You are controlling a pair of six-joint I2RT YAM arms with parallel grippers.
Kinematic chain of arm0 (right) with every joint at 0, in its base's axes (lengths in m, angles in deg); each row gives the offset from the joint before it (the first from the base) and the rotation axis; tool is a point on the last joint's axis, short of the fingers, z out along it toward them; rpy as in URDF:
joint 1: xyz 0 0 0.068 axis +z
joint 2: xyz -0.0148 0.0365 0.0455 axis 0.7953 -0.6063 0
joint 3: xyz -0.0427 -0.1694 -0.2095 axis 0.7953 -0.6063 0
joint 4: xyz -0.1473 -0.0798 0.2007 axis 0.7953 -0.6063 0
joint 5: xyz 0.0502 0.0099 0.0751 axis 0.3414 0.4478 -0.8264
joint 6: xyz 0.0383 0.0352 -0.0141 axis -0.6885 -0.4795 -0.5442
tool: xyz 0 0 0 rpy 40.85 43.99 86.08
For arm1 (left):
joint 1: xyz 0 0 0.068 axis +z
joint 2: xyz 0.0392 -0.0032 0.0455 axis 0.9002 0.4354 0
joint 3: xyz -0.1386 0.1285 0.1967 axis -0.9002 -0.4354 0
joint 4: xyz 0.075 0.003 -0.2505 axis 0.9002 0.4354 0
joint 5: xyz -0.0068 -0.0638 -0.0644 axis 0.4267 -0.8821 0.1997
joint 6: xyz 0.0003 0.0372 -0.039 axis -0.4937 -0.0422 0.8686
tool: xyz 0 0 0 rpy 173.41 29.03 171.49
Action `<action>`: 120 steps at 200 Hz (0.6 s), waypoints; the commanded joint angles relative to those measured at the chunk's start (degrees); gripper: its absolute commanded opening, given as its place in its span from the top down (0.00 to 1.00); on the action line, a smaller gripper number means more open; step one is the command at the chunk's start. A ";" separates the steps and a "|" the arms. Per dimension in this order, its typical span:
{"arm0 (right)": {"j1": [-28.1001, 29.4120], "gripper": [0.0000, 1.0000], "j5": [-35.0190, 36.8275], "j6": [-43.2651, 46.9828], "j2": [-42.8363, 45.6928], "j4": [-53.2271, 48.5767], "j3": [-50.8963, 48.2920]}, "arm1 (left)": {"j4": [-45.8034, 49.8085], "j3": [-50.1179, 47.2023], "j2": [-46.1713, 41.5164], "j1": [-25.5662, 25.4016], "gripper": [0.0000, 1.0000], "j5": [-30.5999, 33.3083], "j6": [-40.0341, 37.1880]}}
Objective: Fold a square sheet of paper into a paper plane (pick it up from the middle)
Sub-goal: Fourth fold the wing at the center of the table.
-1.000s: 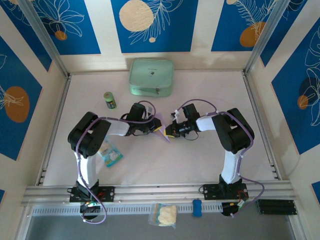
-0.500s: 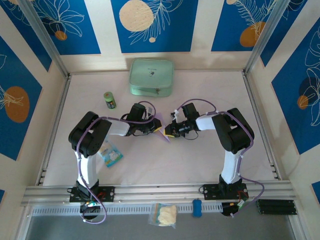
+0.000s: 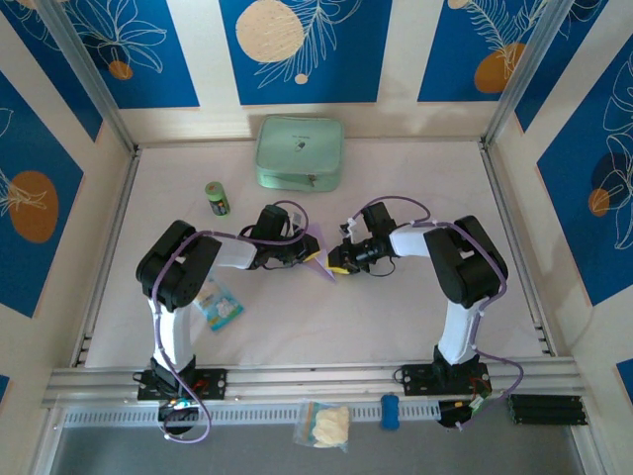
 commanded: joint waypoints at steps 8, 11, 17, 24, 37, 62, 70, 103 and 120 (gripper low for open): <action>-0.03 0.80 0.19 0.39 2.65 -3.74 0.38 | -0.16 0.89 1.01 0.10 0.84 -0.77 -0.30; 0.04 0.80 0.24 0.52 2.72 -3.85 0.36 | -0.04 0.89 1.00 0.09 0.84 -0.68 -0.27; 0.04 0.80 0.39 0.71 2.66 -4.06 0.27 | 0.22 0.99 1.07 0.09 0.84 -0.62 -0.27; 0.13 0.80 0.58 0.89 2.52 -4.16 0.10 | 0.43 1.02 1.07 0.17 0.84 -0.57 -0.27; 0.22 0.81 0.99 1.08 2.12 -4.30 -0.06 | 0.61 1.17 1.18 0.09 0.84 -0.57 -0.27; 0.35 0.82 1.80 1.62 1.09 -4.71 -0.15 | 0.91 1.35 1.18 0.10 0.84 -0.39 -0.19; 0.36 0.83 2.00 1.69 0.74 -4.70 -0.16 | 0.86 1.35 1.26 0.13 0.84 -0.43 -0.13; 0.39 0.87 2.51 1.78 -0.23 -4.79 -0.08 | 1.13 1.44 1.27 0.10 0.84 -0.31 -0.16; 0.40 0.88 2.78 1.75 -0.59 -5.05 -0.08 | 1.13 1.44 1.43 0.12 0.84 -0.30 -0.09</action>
